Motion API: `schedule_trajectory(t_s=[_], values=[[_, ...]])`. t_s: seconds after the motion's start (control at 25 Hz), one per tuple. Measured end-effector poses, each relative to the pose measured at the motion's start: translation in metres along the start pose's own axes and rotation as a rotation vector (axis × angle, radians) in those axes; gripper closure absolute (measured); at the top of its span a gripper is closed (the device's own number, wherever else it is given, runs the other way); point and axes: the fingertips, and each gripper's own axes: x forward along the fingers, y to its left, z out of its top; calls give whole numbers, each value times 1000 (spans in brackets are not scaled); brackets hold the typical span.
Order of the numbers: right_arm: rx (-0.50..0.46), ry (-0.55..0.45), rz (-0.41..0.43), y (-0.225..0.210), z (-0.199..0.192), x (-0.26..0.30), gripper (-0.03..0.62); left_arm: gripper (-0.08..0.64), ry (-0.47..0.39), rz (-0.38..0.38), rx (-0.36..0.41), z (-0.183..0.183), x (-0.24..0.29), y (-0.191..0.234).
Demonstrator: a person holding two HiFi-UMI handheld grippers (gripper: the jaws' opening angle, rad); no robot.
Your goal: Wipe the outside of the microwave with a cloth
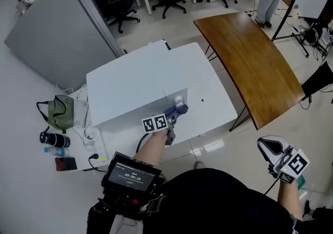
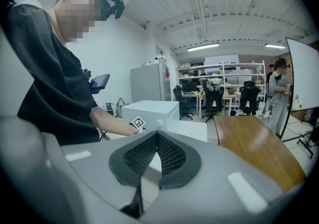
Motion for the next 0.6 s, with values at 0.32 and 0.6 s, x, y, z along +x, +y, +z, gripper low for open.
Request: schedule_trajectory(t_s=[0.32, 0.6], values=[[-23, -5, 64, 43, 9, 33, 586, 503, -19, -6, -1, -6, -60, 20], [-99, 40, 244, 153, 33, 138, 586, 503, -93, 149, -64, -2, -246, 144]])
